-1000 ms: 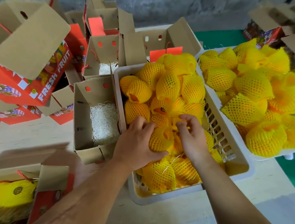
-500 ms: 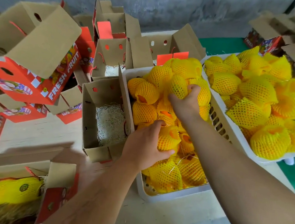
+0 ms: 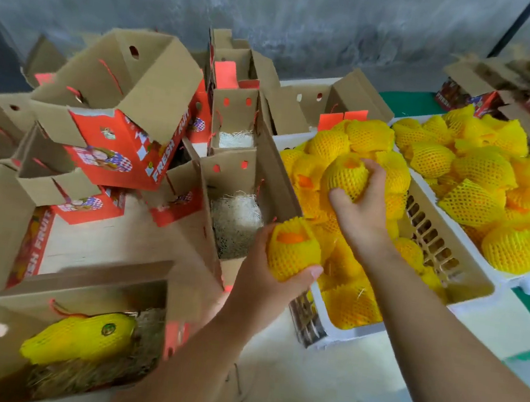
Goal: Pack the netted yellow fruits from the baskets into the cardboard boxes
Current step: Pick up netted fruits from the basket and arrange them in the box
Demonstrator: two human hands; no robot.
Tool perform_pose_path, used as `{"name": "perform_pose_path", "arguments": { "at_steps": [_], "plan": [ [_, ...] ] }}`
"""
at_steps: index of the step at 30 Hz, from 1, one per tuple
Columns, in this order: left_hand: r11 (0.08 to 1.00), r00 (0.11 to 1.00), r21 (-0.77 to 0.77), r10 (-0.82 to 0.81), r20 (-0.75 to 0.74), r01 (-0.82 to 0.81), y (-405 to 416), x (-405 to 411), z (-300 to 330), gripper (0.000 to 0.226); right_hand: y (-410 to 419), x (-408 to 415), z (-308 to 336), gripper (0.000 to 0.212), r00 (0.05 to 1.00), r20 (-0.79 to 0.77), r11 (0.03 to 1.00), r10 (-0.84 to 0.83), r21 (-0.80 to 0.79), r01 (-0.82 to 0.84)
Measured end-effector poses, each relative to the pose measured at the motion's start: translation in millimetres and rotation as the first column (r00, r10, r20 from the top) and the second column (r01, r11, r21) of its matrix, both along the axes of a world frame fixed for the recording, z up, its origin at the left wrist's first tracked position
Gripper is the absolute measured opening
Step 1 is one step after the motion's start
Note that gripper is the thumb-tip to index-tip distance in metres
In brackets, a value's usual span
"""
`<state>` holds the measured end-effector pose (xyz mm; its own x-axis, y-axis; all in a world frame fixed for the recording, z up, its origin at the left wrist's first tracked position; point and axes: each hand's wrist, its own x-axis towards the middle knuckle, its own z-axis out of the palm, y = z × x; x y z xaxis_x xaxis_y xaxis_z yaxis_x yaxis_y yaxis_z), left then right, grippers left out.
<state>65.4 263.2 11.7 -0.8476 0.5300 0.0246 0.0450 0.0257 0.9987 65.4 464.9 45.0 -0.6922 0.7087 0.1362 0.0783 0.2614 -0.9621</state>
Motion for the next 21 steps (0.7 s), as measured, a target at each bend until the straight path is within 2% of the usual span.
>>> {"name": "perform_pose_path", "arguments": {
  "at_steps": [3,6,8,10,13,16,17,19,20,21],
  "plan": [
    [0.981,0.974,0.137,0.113,0.195,-0.141,-54,-11,3,0.053,-51,16,6,0.066,0.979,0.021,0.978,0.201,0.055,-0.202],
    [0.947,0.906,0.139,0.224,0.36,-0.289,-122,-30,0,0.068,-116,23,8,0.063,0.95,0.001,0.949,0.313,-0.019,-0.313],
    [0.945,0.888,0.112,0.243,0.392,-0.308,-161,-38,-1,0.068,-167,22,4,0.058,0.918,-0.014,0.916,0.396,-0.063,-0.396],
    [0.956,0.892,0.088,0.226,0.391,-0.281,-192,-40,0,0.058,-220,14,-3,0.053,0.883,-0.039,0.875,0.467,-0.123,-0.469],
    [0.976,0.921,0.05,0.185,0.343,-0.214,-235,-42,-2,0.056,-279,3,-15,0.045,0.89,-0.086,0.851,0.448,-0.262,-0.454],
    [0.973,0.964,-0.09,0.225,0.145,-0.213,-286,-52,-5,0.042,-310,-2,-26,0.039,0.92,-0.01,0.885,0.392,-0.268,-0.38],
    [0.96,0.97,-0.156,0.24,0.041,-0.231,-305,-57,-6,0.037,-318,-2,-31,0.04,0.915,0.032,0.899,0.401,-0.203,-0.387],
    [0.916,0.971,-0.322,0.222,-0.09,-0.239,-338,-69,-12,0.047,-329,-3,-40,0.044,0.879,0.14,0.886,0.456,0.025,-0.463],
    [0.887,0.976,-0.407,0.192,-0.106,-0.219,-351,-74,-17,0.057,-330,-3,-47,0.049,0.827,0.209,0.819,0.522,0.147,-0.554],
    [0.842,0.979,-0.501,0.153,-0.131,-0.199,-361,-76,-22,0.066,-330,-4,-53,0.055,0.733,0.331,0.702,0.594,0.231,-0.673]
  ]
}}
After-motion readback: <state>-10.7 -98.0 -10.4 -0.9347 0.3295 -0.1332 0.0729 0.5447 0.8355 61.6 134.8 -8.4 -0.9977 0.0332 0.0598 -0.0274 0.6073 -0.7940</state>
